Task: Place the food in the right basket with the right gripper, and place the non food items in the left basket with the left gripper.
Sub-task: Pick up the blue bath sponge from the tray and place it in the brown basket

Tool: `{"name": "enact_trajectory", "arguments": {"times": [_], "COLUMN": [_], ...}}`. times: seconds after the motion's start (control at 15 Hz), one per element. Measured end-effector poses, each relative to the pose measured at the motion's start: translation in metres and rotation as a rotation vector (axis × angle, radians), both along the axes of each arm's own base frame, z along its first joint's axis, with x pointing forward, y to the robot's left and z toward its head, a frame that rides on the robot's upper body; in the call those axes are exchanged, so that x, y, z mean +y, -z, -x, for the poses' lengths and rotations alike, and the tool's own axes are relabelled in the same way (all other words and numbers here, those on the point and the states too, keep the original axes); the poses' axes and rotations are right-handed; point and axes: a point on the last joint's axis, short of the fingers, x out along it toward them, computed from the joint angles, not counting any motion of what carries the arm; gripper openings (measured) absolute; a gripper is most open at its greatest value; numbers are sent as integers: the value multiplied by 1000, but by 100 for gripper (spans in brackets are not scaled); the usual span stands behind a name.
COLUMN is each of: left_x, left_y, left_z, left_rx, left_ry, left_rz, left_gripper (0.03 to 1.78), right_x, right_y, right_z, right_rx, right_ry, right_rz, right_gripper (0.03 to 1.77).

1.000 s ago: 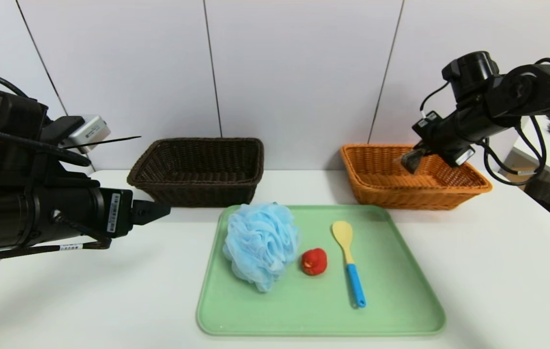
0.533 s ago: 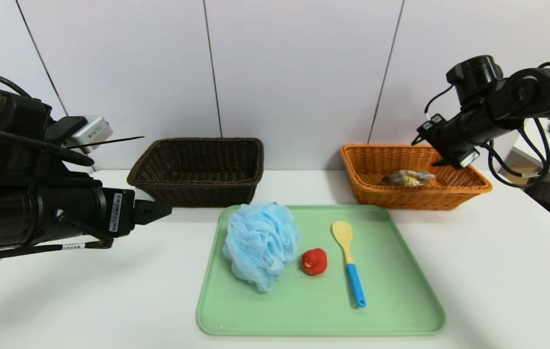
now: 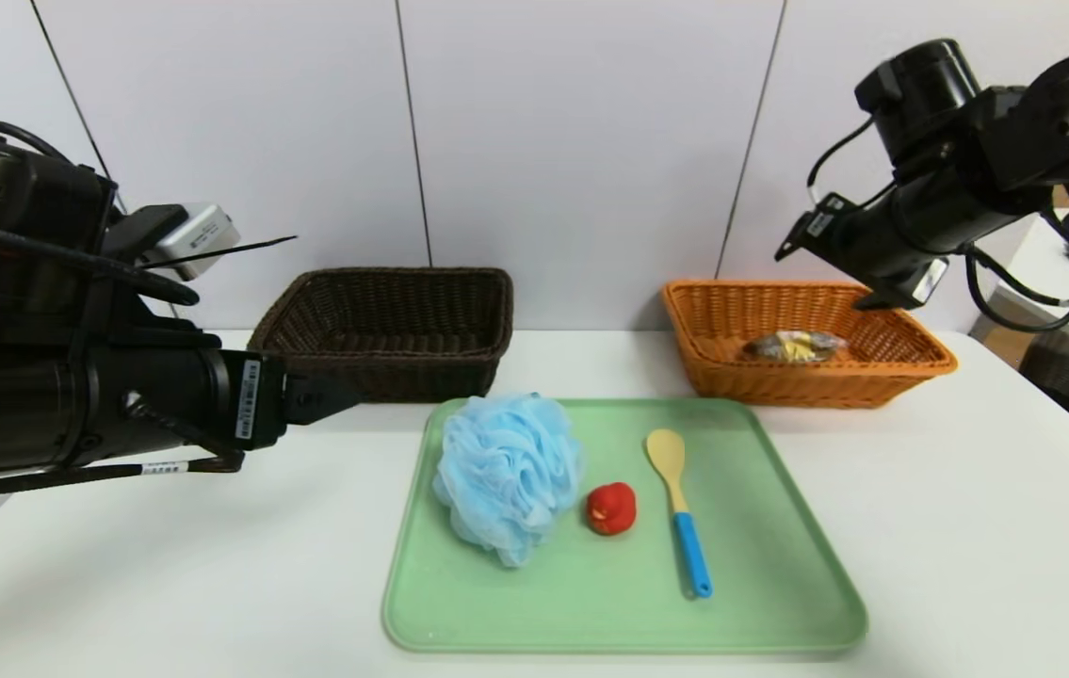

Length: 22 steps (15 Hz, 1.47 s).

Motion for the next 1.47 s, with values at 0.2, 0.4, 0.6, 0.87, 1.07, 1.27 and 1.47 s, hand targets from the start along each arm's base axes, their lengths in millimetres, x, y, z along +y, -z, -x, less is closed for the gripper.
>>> {"name": "enact_trajectory", "arguments": {"times": [0.2, 0.4, 0.6, 0.87, 1.07, 1.27, 1.47], "left_x": [-23, -42, -58, -80, -103, -119, -135], "left_y": [2, 9, 17, 23, 30, 40, 47], "left_z": [0, -4, -7, -11, -12, -20, -31], "left_rx": [-2, 24, 63, 91, 103, 108, 98], "left_ry": [44, 89, 114, 129, 127, 130, 121], "left_rz": [-25, -42, -33, -19, 11, -8, -26], "left_gripper": [169, 169, 169, 169, 169, 169, 169], "right_x": [39, 40, 24, 0, -9, -15, -22], "right_y": [-38, -57, -62, -59, -64, -65, -62], "right_z": [52, 95, 133, 164, 174, 184, 192], "right_rx": [-81, -74, 39, 201, 179, 177, 186], "right_ry": [-235, -434, -544, -550, -516, -481, -457], "right_rz": [135, 316, 461, 491, 477, 464, 454], "right_gripper": [153, 159, 163, 166, 168, 169, 169]}}
